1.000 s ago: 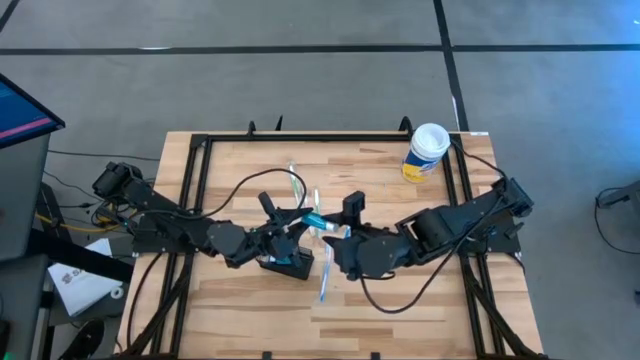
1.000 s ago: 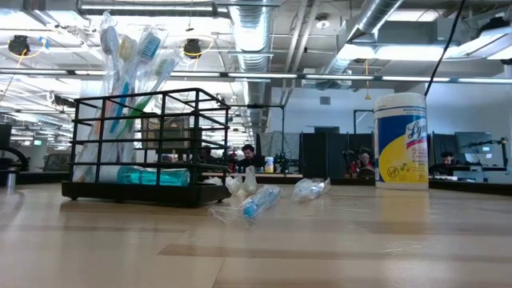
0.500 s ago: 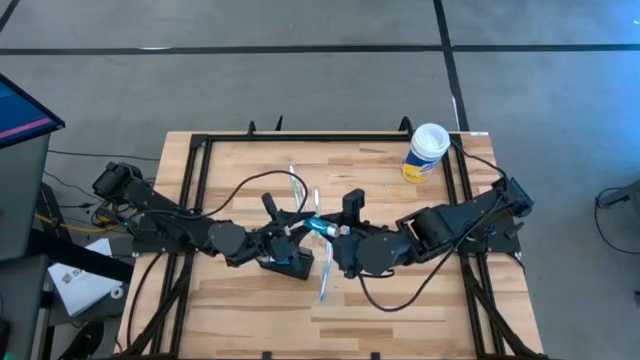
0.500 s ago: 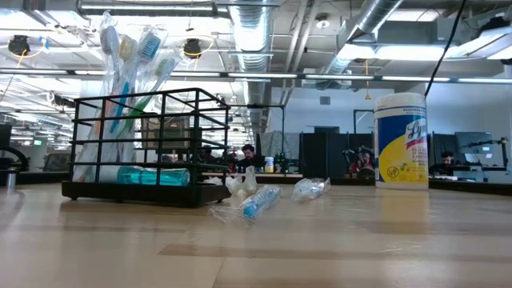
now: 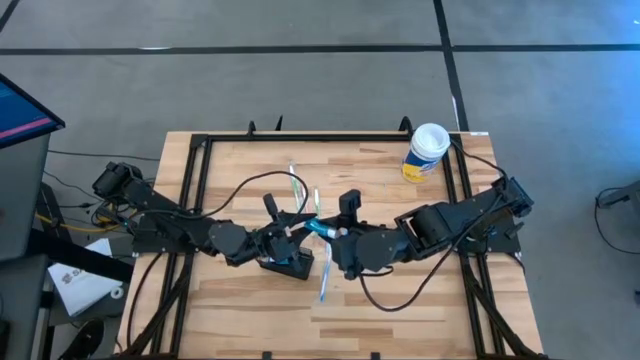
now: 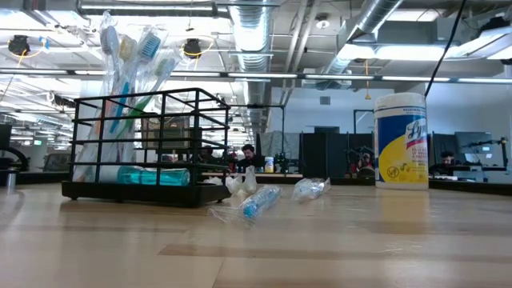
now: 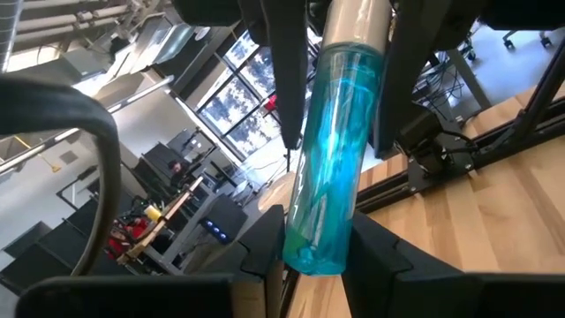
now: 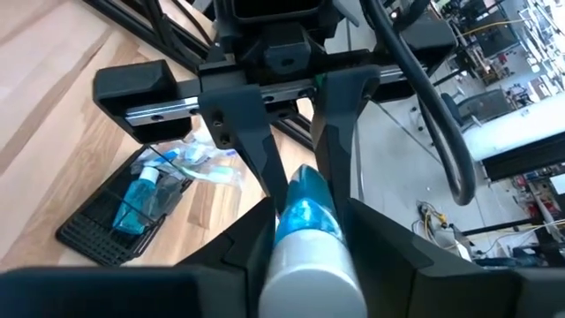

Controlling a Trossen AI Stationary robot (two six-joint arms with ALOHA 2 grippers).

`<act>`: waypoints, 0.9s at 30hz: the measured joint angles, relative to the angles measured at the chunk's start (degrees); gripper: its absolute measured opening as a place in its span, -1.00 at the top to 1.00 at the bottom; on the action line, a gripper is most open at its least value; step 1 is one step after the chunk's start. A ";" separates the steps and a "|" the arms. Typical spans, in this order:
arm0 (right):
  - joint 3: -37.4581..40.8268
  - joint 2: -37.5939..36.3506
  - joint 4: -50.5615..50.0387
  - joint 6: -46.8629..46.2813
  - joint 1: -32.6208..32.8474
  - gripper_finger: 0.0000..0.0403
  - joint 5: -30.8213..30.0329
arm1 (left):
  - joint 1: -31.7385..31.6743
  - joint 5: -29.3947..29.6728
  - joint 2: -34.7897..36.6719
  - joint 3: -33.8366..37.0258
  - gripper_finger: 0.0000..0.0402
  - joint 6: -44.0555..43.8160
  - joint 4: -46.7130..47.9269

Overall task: Pick & Place toothbrushing station
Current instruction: Put the blue mouthwash into the wire organizer

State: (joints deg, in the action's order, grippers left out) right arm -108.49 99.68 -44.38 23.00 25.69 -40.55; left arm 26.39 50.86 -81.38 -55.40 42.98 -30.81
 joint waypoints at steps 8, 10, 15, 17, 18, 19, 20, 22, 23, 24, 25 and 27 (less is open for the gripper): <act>0.00 0.00 -0.07 -0.02 -0.37 0.39 0.04 | 0.00 -0.33 0.00 0.00 0.63 -0.53 -0.05; 0.00 0.00 -0.12 -0.01 -0.38 0.41 0.06 | 0.00 -0.32 0.00 0.00 0.62 -0.57 -0.07; 0.00 0.00 -0.11 0.09 -0.37 0.62 0.01 | 0.00 -0.33 0.00 0.00 0.62 -0.68 -0.11; 0.00 0.00 -0.13 0.12 -0.35 0.64 0.01 | 0.00 -0.33 0.00 0.00 0.62 -0.66 -0.11; 0.00 0.00 -0.11 0.11 -0.33 0.64 0.01 | 0.00 -0.33 0.00 0.00 0.62 -0.66 -0.11; 0.00 0.00 -0.11 0.09 -0.33 0.64 0.01 | 0.00 -0.37 0.00 0.00 0.61 -0.62 -0.09; 0.00 0.00 -0.11 0.07 -0.33 0.64 0.03 | 0.00 -0.41 0.00 0.00 0.59 -0.56 -0.07; 0.00 0.00 -0.10 0.04 -0.33 0.64 0.04 | 0.00 -0.42 0.00 0.00 0.56 -0.38 -0.04; 0.00 0.00 -0.09 -0.05 -0.33 0.64 0.06 | 0.00 -0.42 0.00 0.00 0.56 -0.36 -0.04; 0.00 -0.01 -0.09 -0.09 -0.33 0.64 0.06 | 0.00 -0.42 0.00 0.00 0.55 -0.32 -0.02; 0.00 -0.02 -0.09 -0.09 -0.33 0.64 0.06 | 0.00 -0.33 0.00 0.00 0.55 -0.24 -0.02; 0.00 -0.02 -0.02 -0.07 -0.33 0.64 0.07 | 0.00 0.34 0.00 0.00 0.53 0.29 -0.04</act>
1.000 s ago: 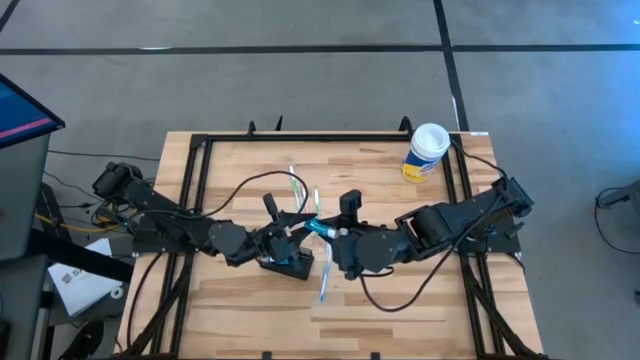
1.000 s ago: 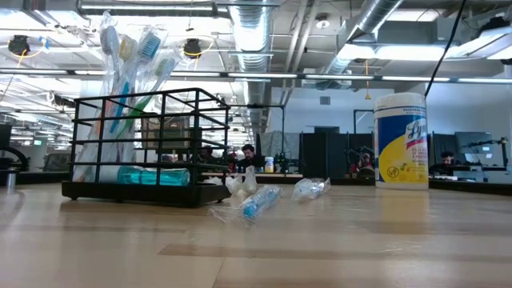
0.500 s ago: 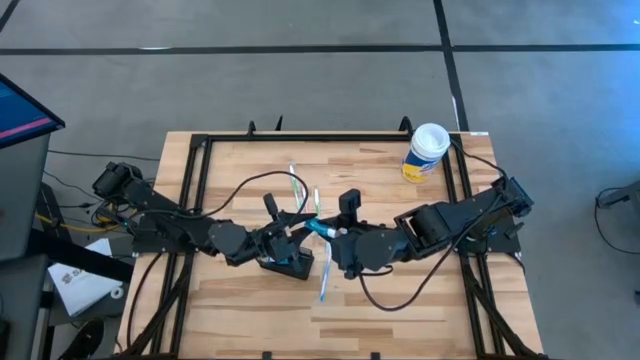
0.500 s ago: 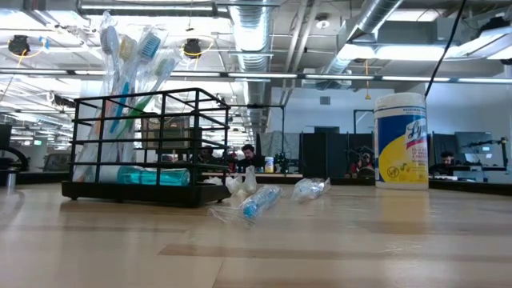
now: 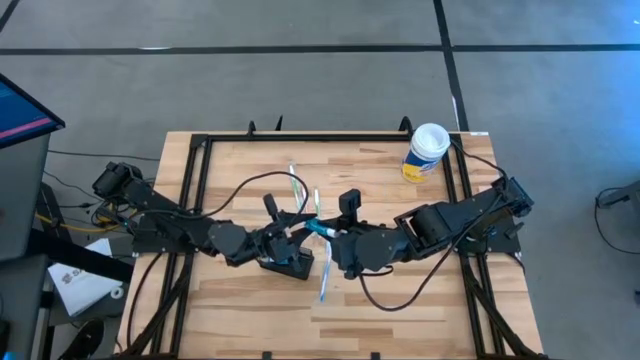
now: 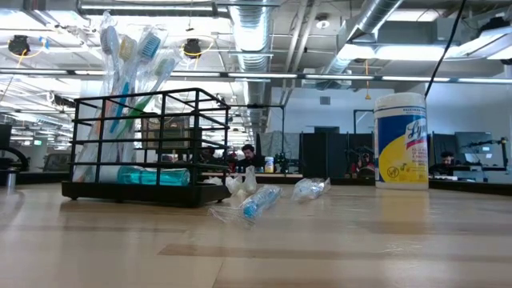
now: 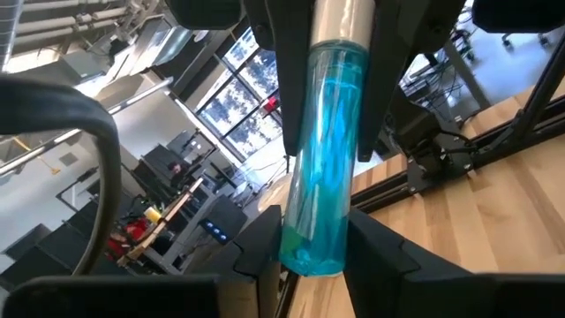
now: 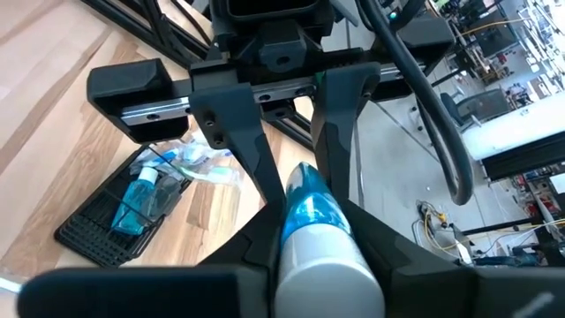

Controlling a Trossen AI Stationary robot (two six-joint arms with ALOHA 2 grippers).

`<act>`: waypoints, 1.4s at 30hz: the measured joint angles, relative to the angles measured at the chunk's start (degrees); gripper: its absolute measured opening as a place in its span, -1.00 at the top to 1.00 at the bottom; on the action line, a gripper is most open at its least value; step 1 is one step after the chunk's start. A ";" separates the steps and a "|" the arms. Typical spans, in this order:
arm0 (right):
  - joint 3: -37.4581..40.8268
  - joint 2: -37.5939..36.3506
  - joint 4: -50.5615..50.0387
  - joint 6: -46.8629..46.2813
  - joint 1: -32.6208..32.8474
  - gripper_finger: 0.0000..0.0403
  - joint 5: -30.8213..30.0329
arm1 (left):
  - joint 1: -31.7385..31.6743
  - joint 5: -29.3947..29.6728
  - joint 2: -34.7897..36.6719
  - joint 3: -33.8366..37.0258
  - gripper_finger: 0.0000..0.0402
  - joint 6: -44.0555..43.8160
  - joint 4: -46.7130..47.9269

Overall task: Pick & Place toothbrushing station
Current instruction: Put the blue mouthwash into the wire organizer

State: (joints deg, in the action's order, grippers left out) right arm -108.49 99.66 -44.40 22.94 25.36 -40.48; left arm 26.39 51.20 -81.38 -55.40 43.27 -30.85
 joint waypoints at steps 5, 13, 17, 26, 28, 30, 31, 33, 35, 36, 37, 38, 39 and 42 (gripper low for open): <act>0.00 0.02 0.52 -0.15 -0.09 0.64 0.17 | 0.41 3.49 0.35 -0.07 0.47 1.48 0.00; -0.19 -0.25 -0.81 -2.17 -0.48 0.64 -0.29 | 3.32 8.79 1.73 0.02 0.41 3.80 0.26; 0.00 -0.15 -2.15 -3.44 -0.89 0.64 0.21 | 5.00 14.85 2.31 -0.11 0.41 5.93 -0.20; 0.00 -0.04 -3.59 -8.22 -4.01 0.64 7.00 | 7.91 24.52 2.67 -0.11 0.43 9.92 0.31; 0.00 -0.04 -3.71 -9.27 -4.77 0.64 9.31 | 8.77 26.80 2.67 -0.11 0.42 10.45 0.42; 0.00 -0.02 -3.76 -10.36 -5.40 0.64 12.17 | 9.65 28.18 2.67 -0.09 0.42 10.49 0.57; 0.00 -0.02 -3.74 -10.73 -5.71 0.64 13.45 | 10.28 28.58 2.67 -0.09 0.43 10.49 0.57; 0.00 -0.02 -3.79 -11.06 -6.29 0.64 15.47 | 11.54 29.56 2.67 -0.09 0.43 10.49 0.69; 0.00 -0.02 -3.90 -11.64 -6.72 0.64 17.08 | 12.69 30.09 2.67 -0.07 0.44 10.50 0.97; 0.00 -0.02 -4.07 -12.01 -6.99 0.64 17.95 | 13.18 30.10 2.67 -0.07 0.45 10.50 1.05; 0.00 0.03 -4.22 -12.44 -7.30 0.64 18.95 | 13.71 30.13 2.67 -0.07 0.45 10.48 1.11; -0.04 0.44 -4.21 -12.66 -7.56 0.64 19.84 | 14.14 30.27 2.67 -0.07 0.46 10.46 1.14; -0.09 1.00 -4.02 -12.86 -7.78 0.64 20.47 | 14.49 30.36 2.67 -0.07 0.46 10.42 1.14; 0.02 2.85 -5.06 -12.89 -8.26 0.64 21.94 | 15.51 30.36 2.67 -0.04 0.47 10.22 1.31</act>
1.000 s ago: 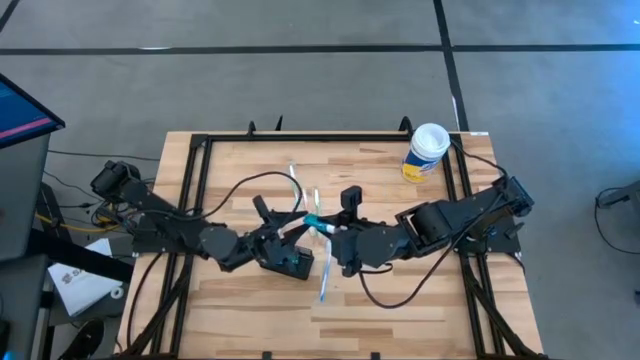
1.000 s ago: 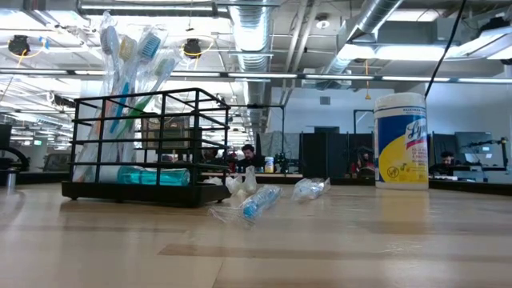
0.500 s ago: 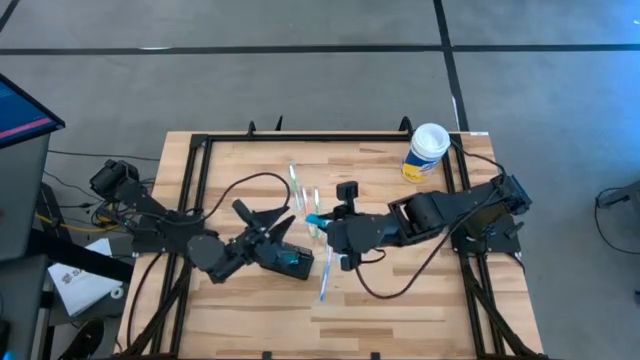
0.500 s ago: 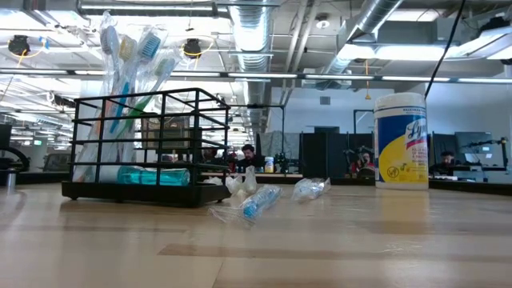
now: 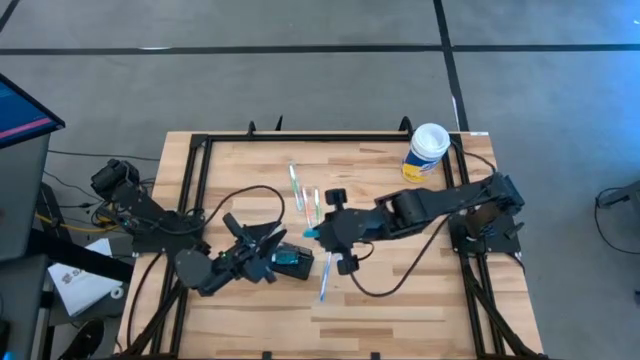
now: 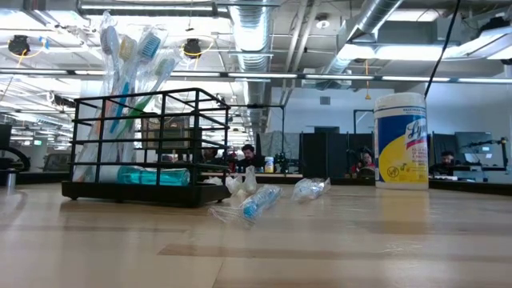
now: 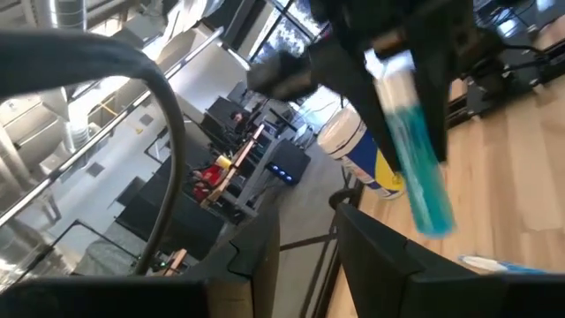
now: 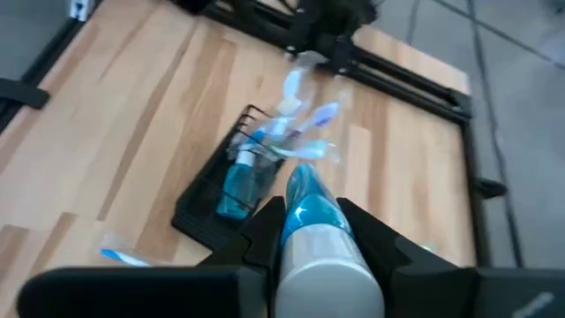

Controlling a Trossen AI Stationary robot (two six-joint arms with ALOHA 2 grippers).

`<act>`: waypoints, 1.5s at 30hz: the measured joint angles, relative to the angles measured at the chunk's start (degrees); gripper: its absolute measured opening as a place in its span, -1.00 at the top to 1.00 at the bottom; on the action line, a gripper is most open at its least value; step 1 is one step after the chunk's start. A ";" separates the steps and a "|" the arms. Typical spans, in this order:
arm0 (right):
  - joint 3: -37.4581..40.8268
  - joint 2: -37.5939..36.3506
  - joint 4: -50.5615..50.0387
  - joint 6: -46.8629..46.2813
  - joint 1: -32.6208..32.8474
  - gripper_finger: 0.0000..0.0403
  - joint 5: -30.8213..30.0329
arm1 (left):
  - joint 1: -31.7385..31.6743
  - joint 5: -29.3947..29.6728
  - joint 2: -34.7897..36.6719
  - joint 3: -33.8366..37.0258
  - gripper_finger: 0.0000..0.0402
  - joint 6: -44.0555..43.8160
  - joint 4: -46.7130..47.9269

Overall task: Pick & Place toothbrushing station
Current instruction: Put the blue mouthwash into the wire organizer

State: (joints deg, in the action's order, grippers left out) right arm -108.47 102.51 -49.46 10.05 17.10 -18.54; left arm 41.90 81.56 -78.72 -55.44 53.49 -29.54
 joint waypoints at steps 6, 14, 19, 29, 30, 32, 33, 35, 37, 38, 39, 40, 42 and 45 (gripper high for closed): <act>0.00 4.01 -0.56 0.22 -2.19 0.64 5.40 | 1.65 0.75 -0.02 0.90 0.47 -2.15 0.12; 0.00 4.71 1.08 -0.83 -5.00 0.64 11.52 | 3.60 1.00 0.61 4.80 0.47 -4.75 0.19; 0.00 4.71 1.55 -1.09 -5.37 0.64 14.52 | 4.01 0.96 0.79 4.85 0.47 -4.92 -0.09; -0.16 10.03 1.09 -0.83 -6.92 0.64 18.43 | 4.38 0.91 0.79 4.87 0.47 -7.12 -0.11; -0.17 10.72 2.45 -0.67 -7.22 0.64 19.38 | 4.40 0.87 0.79 4.87 0.47 -7.19 -0.13; -0.17 11.60 2.11 -0.71 -7.82 0.64 20.58 | 4.67 0.96 0.79 4.87 0.47 -7.28 -0.02; -0.17 11.89 2.30 -0.88 -8.05 0.64 20.72 | 4.69 0.89 0.79 4.87 0.47 -7.31 -0.08; -0.20 12.20 2.81 -0.93 -8.39 0.64 21.98 | 4.81 0.86 0.79 4.87 0.47 -7.32 0.01; -0.20 12.25 3.38 -0.94 -8.68 0.64 22.50 | 5.07 0.87 0.79 4.87 0.47 -7.34 -0.11; -0.20 12.25 4.19 -0.90 -8.70 0.64 23.12 | 5.19 0.85 0.79 4.87 0.47 -7.32 -0.06; -0.22 12.23 4.72 -0.90 -8.70 0.64 23.21 | 5.40 0.85 0.79 4.87 0.47 -7.32 0.00; -0.22 12.23 5.23 -0.92 -8.67 0.64 23.23 | 5.59 0.89 0.79 4.87 0.47 -7.34 -0.03; -0.22 12.23 5.92 -0.77 -8.64 0.64 23.45 | 5.73 0.88 0.79 4.87 0.47 -7.35 -0.03; -0.21 12.23 6.46 -0.65 -8.33 0.64 24.02 | 5.76 0.84 0.79 4.87 0.47 -7.38 -0.08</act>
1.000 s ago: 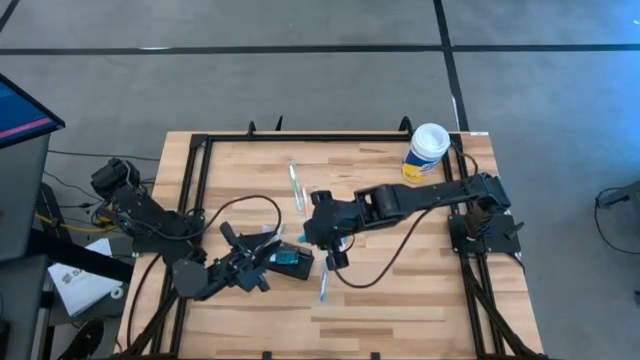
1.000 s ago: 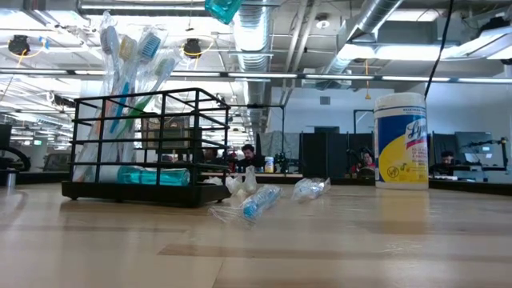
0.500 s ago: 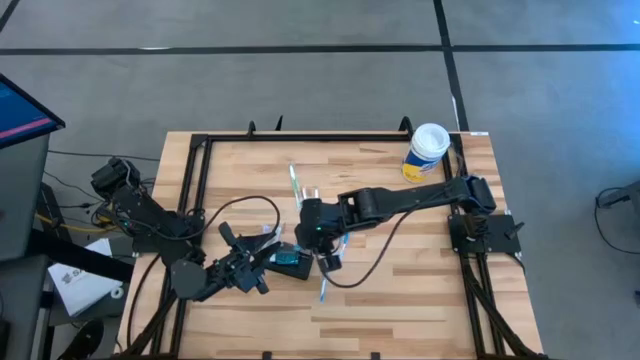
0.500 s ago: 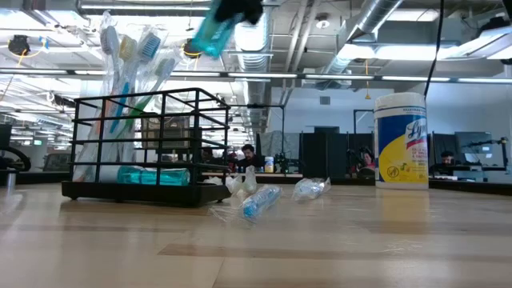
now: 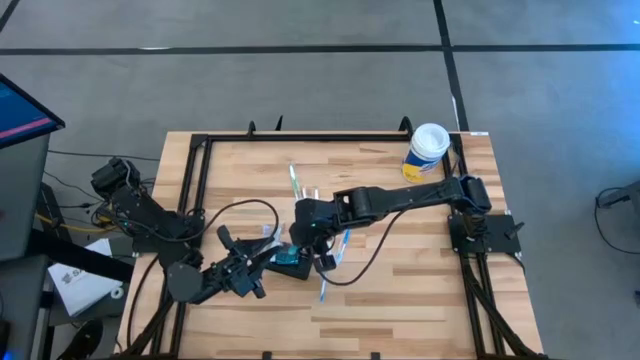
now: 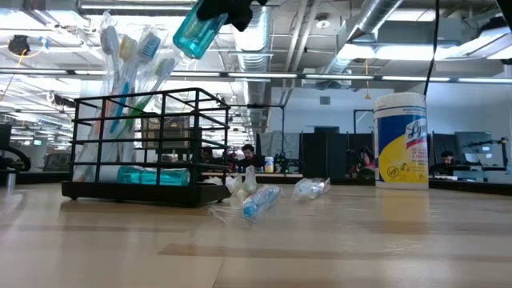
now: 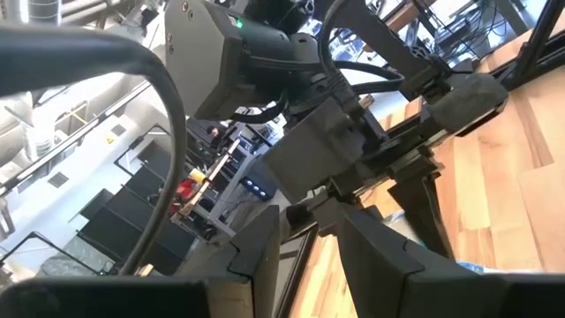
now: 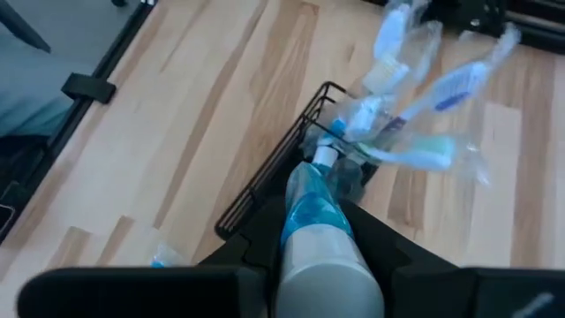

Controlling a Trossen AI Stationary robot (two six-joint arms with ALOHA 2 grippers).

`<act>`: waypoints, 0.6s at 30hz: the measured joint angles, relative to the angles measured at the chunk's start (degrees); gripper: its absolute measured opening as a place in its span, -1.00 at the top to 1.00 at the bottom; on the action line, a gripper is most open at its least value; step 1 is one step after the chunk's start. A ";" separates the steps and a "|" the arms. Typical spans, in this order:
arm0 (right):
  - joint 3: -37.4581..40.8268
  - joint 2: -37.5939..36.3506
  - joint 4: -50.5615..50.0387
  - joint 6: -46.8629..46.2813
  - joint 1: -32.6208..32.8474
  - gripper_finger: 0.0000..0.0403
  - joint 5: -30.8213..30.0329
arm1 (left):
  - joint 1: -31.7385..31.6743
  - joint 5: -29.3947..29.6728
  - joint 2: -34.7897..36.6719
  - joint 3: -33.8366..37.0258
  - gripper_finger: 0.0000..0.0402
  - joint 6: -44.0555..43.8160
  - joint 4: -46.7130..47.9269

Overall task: Pick & Place toothbrushing station
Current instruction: Put the blue mouthwash into the wire organizer

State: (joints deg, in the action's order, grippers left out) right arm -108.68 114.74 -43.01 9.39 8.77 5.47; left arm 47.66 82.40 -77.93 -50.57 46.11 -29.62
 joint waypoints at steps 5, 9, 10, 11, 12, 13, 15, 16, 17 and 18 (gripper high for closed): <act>0.01 1.87 1.46 0.02 0.22 0.64 1.29 | 0.00 0.02 0.00 0.00 0.47 0.01 0.05; -0.08 3.96 2.54 0.21 0.20 0.64 2.25 | 0.04 0.05 0.00 0.00 0.47 -0.06 0.03; 0.00 4.52 2.18 0.21 0.20 0.64 2.27 | 0.11 0.06 0.00 0.00 0.47 -0.06 0.03; 0.00 5.14 3.09 0.21 0.20 0.64 2.43 | 0.11 0.07 0.00 0.00 0.47 -0.07 0.03; 0.00 5.58 3.67 0.21 0.18 0.64 2.45 | 0.11 0.04 0.00 0.00 0.47 -0.05 0.04; 0.02 5.78 3.10 0.23 0.18 0.64 2.44 | 0.11 0.08 0.00 0.00 0.47 -0.07 0.05; -0.01 6.38 4.33 0.21 0.18 0.64 2.59 | 0.11 0.08 0.00 0.00 0.47 -0.07 0.03; -0.03 6.57 4.84 0.21 0.19 0.64 2.72 | 0.11 0.05 0.00 0.00 0.47 -0.07 0.03; 0.01 6.66 4.46 0.21 0.20 0.64 2.90 | 0.11 0.10 0.00 0.00 0.47 -0.07 0.05; 0.04 6.72 4.61 0.21 0.20 0.64 3.10 | 0.11 0.08 0.00 0.00 0.47 -0.07 0.01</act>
State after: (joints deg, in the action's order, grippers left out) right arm -108.64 121.46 -38.40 9.61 8.97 8.58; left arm 47.77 82.48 -77.93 -50.57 46.04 -29.61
